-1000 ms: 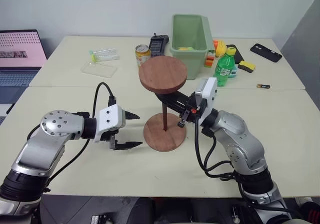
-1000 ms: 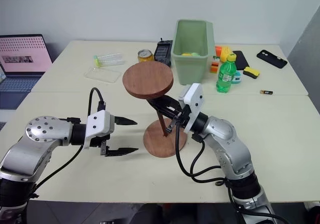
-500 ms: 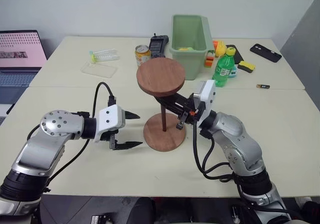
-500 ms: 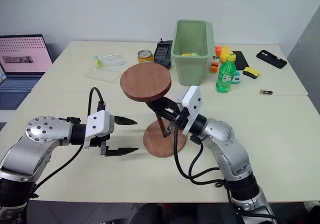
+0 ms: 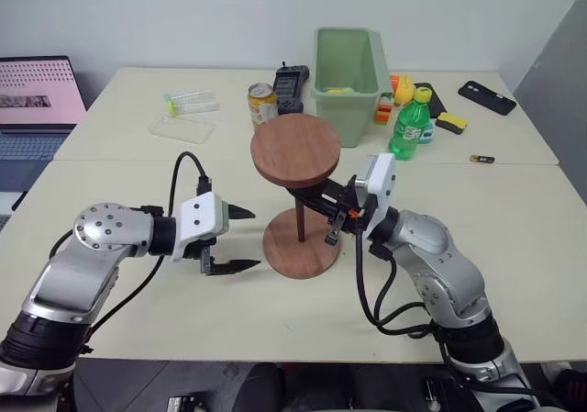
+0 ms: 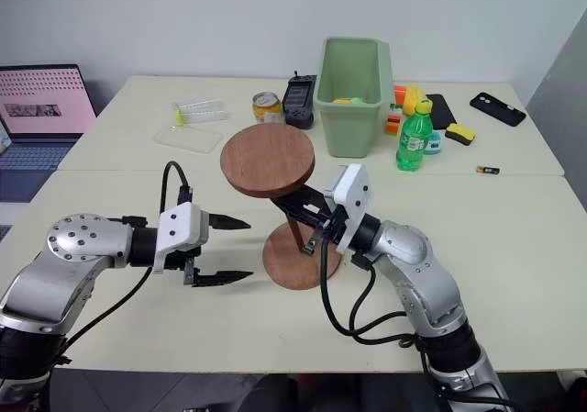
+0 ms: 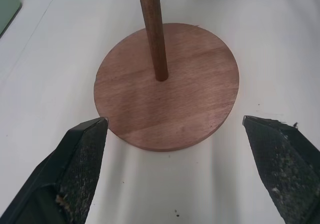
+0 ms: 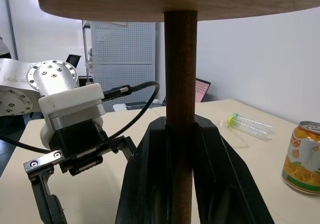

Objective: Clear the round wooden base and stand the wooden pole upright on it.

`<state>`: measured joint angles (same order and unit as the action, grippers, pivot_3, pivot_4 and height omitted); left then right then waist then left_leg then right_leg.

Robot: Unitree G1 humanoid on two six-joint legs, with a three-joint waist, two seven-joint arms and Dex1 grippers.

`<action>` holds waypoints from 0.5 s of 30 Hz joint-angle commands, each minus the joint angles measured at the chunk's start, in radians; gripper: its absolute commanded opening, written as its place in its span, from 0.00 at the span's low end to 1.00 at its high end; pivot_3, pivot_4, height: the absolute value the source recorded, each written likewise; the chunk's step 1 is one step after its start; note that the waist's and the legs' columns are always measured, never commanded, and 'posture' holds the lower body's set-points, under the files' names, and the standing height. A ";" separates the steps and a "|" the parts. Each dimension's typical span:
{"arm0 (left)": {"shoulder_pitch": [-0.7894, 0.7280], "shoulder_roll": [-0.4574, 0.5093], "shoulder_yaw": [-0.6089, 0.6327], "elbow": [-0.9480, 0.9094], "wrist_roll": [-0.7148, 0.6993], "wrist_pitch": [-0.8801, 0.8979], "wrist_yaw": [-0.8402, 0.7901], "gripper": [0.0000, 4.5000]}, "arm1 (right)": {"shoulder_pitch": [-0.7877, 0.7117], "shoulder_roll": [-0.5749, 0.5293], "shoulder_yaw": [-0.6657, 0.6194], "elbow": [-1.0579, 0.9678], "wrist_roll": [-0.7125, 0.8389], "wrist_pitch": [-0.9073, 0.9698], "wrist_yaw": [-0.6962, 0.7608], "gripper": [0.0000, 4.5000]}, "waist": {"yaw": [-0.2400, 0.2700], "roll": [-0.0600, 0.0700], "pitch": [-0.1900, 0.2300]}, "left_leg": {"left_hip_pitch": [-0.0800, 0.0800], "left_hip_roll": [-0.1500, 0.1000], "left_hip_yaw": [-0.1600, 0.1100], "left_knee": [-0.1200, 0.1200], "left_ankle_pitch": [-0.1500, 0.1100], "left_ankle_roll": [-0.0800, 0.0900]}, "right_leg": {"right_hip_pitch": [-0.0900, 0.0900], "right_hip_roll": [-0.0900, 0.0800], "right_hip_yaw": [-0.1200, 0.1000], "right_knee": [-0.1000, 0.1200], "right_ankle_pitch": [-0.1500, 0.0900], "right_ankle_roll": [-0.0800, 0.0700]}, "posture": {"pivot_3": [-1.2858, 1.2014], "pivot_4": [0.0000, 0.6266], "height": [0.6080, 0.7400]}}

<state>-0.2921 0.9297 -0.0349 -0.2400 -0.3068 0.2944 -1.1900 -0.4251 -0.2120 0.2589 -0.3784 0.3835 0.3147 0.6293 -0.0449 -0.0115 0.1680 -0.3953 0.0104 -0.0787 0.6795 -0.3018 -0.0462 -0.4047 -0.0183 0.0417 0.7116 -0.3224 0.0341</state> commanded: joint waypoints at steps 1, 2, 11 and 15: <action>-0.013 -0.001 0.009 -0.016 -0.003 -0.013 -0.002 1.00 | 0.009 0.002 0.036 0.049 -0.037 0.043 -0.017 0.05 | 0.000 0.000 0.000 | 0.000 0.000 0.000 0.000 0.000 0.000 | 0.000 0.000 0.000 0.000 0.000 0.000 | 0.52 0.24 1.00; -0.013 -0.001 0.009 -0.016 -0.003 -0.012 -0.002 1.00 | 0.009 0.009 0.034 0.062 -0.039 0.050 -0.028 0.05 | 0.000 0.000 0.000 | 0.001 0.000 0.000 0.000 0.000 0.000 | 0.000 0.000 0.000 0.000 0.000 0.000 | 0.52 0.24 1.00; -0.008 0.001 0.013 -0.020 -0.003 -0.007 0.001 1.00 | 0.027 -0.020 0.043 0.168 -0.096 0.015 -0.023 0.05 | 0.001 -0.001 -0.005 | 0.004 0.000 0.000 0.000 0.000 0.000 | 0.004 0.000 0.000 0.001 0.000 0.000 | 0.52 0.24 1.00; -0.002 0.003 0.017 -0.027 -0.006 -0.002 0.003 1.00 | 0.050 -0.038 0.051 0.180 -0.110 0.008 -0.017 0.05 | 0.004 0.000 -0.005 | 0.019 0.000 -0.001 -0.003 0.000 0.001 | 0.019 0.001 -0.001 -0.004 -0.001 -0.001 | 0.52 0.24 1.00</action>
<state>-0.2911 0.9268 -0.0350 -0.2430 -0.3069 0.2962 -1.1893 -0.4291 -0.2068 0.2805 -0.2926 0.3356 0.2757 0.6083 -0.0404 -0.0118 0.1630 -0.3738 0.0103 -0.0798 0.6760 -0.3022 -0.0454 -0.3820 -0.0157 0.0406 0.7058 -0.3232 0.0335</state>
